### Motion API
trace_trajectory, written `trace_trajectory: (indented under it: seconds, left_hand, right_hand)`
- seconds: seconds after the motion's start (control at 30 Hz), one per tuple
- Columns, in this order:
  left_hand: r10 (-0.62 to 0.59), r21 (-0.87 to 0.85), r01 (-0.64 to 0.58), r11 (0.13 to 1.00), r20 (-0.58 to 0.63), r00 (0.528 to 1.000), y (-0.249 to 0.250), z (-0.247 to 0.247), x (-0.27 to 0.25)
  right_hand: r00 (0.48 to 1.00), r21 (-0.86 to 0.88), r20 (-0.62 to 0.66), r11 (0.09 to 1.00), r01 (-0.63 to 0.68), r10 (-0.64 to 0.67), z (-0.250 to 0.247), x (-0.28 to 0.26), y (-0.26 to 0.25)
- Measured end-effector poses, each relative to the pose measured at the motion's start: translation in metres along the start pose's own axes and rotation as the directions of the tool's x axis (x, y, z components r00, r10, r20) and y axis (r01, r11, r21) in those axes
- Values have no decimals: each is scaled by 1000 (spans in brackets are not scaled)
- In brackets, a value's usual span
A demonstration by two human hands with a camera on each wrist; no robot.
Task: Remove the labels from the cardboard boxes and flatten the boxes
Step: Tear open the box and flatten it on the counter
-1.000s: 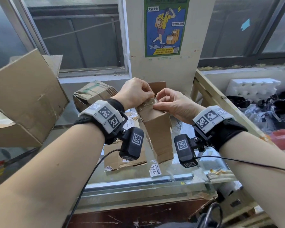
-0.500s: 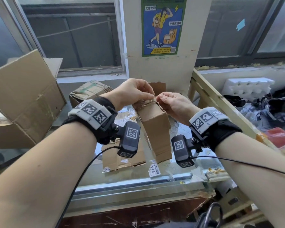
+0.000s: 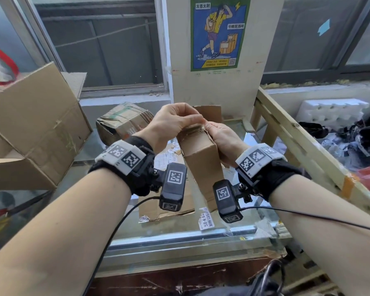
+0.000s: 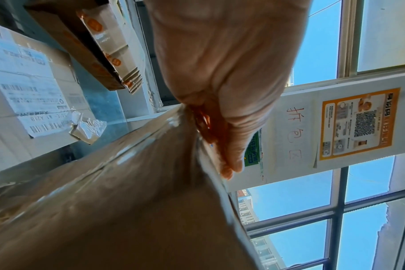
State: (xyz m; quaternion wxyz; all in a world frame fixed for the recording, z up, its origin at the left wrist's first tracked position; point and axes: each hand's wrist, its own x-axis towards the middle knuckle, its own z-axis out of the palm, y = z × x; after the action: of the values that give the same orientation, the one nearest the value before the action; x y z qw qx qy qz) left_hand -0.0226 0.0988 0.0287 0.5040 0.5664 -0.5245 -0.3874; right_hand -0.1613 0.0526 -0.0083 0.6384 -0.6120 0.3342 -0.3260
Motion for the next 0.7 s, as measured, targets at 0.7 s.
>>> trace_trajectory:
  seconds: [0.7]
  left_hand:
    - [-151, -777, 82, 624, -17, 988, -20, -17, 9]
  right_hand:
    - [978, 210, -126, 968, -137, 165, -19, 0, 8]
